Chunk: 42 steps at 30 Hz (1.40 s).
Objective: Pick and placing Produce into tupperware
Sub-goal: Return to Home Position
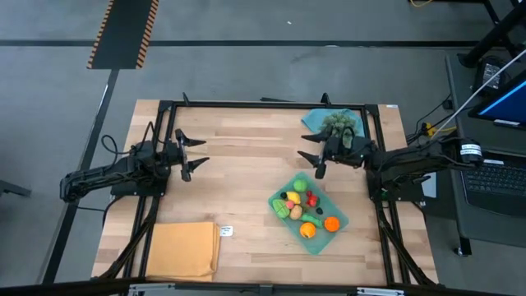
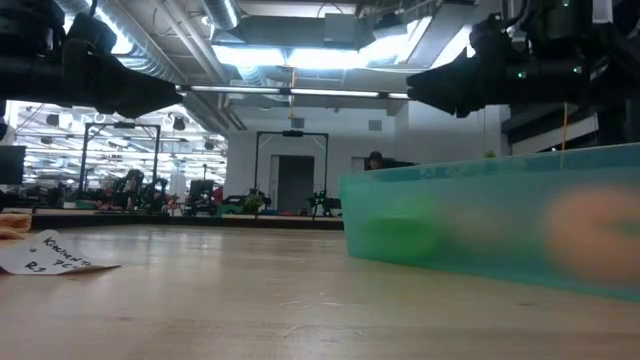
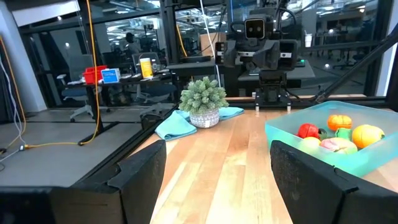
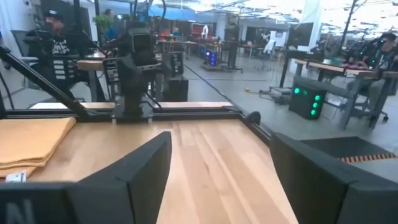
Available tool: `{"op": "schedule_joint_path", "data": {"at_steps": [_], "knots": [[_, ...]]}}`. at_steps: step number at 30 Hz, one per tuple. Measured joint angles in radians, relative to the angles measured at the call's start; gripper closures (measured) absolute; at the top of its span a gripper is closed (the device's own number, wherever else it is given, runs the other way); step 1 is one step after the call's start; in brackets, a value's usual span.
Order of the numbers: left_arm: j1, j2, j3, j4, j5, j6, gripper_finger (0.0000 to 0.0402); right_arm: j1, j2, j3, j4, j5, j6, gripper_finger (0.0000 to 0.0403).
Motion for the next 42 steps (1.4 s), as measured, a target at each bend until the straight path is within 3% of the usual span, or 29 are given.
{"op": "schedule_joint_path", "data": {"at_steps": [8, 15, 23, 30, 37, 42], "knots": [[0.000, 0.000, 0.000, 0.000, 0.000, 0.000, 0.0123, -0.023, -0.067, -0.002, -0.070, -0.001, 0.037, 0.0130], [0.000, 0.000, 0.000, 0.000, 0.000, 0.000, 0.0123, 0.049, -0.402, -0.016, -0.410, -0.003, -0.024, 0.0130], [0.000, 0.000, 0.000, -0.001, -0.001, 0.000, 0.0123, 0.099, -0.685, -0.239, -0.345, -0.055, 0.015, 0.0130], [0.000, 0.000, 0.000, 0.000, -0.001, 0.000, 0.0123, 0.097, -0.799, -0.228, -0.418, -0.228, 0.054, 0.0130], [0.000, 0.000, 0.000, 0.000, -0.001, 0.000, 0.0123, 0.103, -0.915, -0.239, -0.506, -0.237, 0.076, 0.0130], [0.000, 0.000, 0.000, 0.000, -0.001, 0.000, 0.0123, 0.144, -1.068, -0.239, -0.685, -0.237, 0.065, 0.0130]]}}
